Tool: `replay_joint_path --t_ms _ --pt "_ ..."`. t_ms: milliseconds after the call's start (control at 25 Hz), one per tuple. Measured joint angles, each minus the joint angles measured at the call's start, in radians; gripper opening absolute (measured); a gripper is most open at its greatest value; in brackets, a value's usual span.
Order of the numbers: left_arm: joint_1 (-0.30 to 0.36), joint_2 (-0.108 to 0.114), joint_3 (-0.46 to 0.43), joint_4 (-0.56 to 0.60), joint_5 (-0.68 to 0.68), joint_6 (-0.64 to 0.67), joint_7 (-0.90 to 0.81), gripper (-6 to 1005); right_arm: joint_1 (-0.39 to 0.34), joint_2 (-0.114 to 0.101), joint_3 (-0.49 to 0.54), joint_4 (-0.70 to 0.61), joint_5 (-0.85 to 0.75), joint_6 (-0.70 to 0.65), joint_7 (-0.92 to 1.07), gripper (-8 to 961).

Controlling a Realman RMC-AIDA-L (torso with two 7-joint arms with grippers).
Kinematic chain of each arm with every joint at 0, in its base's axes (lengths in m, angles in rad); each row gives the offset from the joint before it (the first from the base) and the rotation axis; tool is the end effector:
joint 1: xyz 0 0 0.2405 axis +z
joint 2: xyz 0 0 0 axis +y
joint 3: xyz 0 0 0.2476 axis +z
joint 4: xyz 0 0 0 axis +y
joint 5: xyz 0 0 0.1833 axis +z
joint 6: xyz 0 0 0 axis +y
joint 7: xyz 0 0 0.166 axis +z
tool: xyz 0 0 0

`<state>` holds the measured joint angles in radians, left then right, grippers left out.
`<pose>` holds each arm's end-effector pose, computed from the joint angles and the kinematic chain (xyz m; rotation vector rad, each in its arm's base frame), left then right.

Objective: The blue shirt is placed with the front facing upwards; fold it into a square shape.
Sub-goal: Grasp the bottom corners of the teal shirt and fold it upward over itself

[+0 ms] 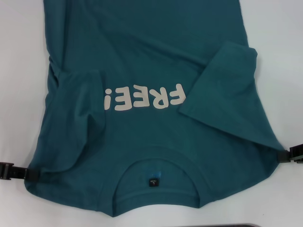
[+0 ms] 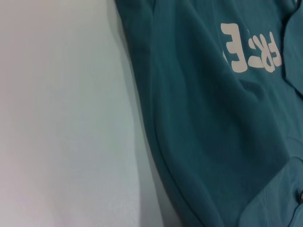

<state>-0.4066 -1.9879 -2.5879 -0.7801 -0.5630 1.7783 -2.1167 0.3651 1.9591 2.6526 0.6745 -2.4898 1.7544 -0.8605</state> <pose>-0.3327 0.2277 0.0221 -2.4470 -1.8745 -0.0532 0.3389 0.2202 0.0231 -2.1745 2.1793 0.2821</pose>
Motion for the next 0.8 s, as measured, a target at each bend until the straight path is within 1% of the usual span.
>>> replay_joint_path --t_ms 120,440,520,560,800 --pt "0.001 0.001 -0.002 0.005 0.0 -0.002 0.0 58 -0.005 0.007 0.031 0.001 0.002 0.003 -0.043 43" --pt "0.022 0.006 -0.011 0.002 -0.003 0.006 -0.005 57 -0.029 0.044 0.148 -0.002 0.007 0.009 -0.257 36" --pt "0.024 0.008 -0.015 0.006 -0.004 0.006 -0.004 58 -0.051 0.049 0.153 -0.006 0.019 0.013 -0.301 36" --pt "0.024 0.01 -0.018 0.009 -0.003 0.006 -0.003 58 -0.051 0.049 0.153 -0.006 0.019 0.013 -0.301 36" --pt "0.036 0.011 -0.021 0.017 -0.001 0.019 0.005 57 -0.105 0.052 0.154 -0.007 0.075 0.025 -0.35 37"
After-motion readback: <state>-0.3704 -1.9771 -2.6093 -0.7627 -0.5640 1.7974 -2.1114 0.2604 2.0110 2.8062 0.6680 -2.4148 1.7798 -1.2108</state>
